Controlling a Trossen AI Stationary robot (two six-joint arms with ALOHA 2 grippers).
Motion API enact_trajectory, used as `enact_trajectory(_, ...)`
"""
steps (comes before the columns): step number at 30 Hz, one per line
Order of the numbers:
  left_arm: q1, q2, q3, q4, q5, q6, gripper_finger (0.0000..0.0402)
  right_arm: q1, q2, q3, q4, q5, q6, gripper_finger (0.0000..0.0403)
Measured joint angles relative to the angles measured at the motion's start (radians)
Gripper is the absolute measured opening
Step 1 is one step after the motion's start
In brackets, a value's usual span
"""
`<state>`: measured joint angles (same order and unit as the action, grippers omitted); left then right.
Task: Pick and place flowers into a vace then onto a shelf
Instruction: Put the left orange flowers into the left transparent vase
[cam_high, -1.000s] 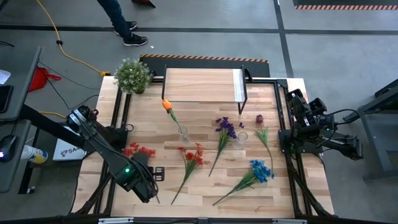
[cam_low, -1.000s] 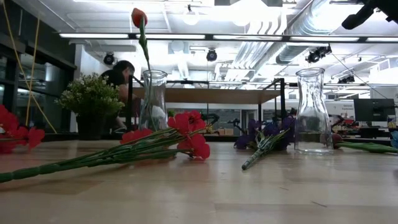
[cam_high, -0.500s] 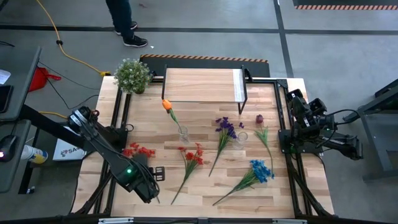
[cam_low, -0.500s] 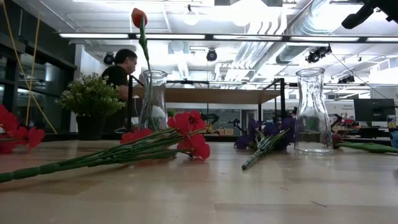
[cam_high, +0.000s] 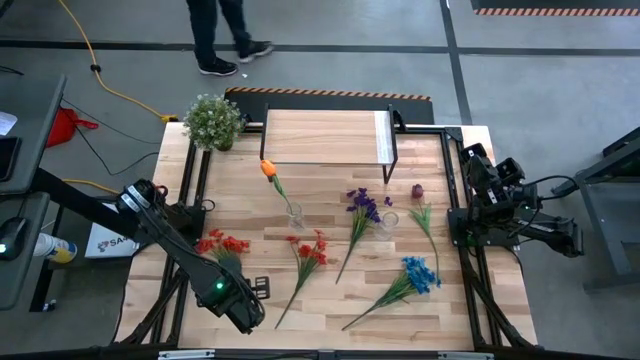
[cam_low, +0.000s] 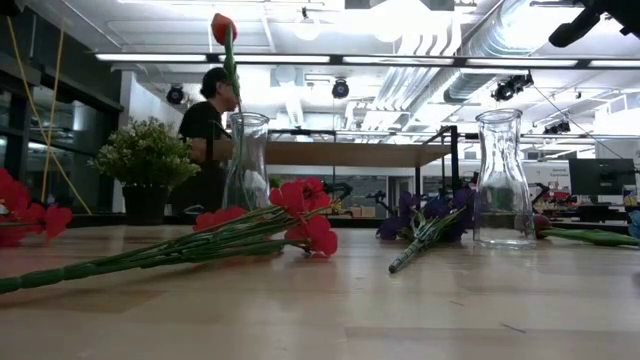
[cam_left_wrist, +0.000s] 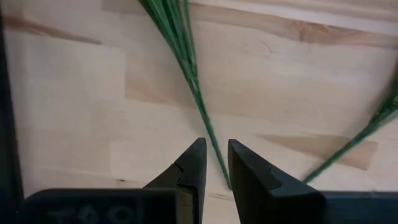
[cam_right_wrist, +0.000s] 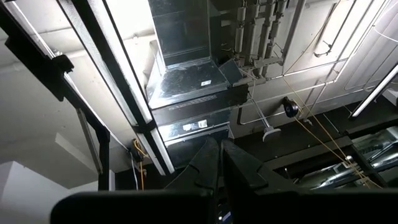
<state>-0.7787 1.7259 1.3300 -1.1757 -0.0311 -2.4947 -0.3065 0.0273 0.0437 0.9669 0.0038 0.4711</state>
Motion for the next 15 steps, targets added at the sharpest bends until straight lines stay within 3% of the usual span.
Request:
enact_trajectory(9,0.015,0.025,-0.007,0.009,0.02,-0.02,0.0099,0.0,0.0,0.0,0.003,-0.006,0.0,0.0012)
enact_trajectory(15,0.032,0.024,-0.067,0.11,0.001,-0.022,0.0099,0.0,0.0,0.0,0.003,-0.007,0.01,0.0012)
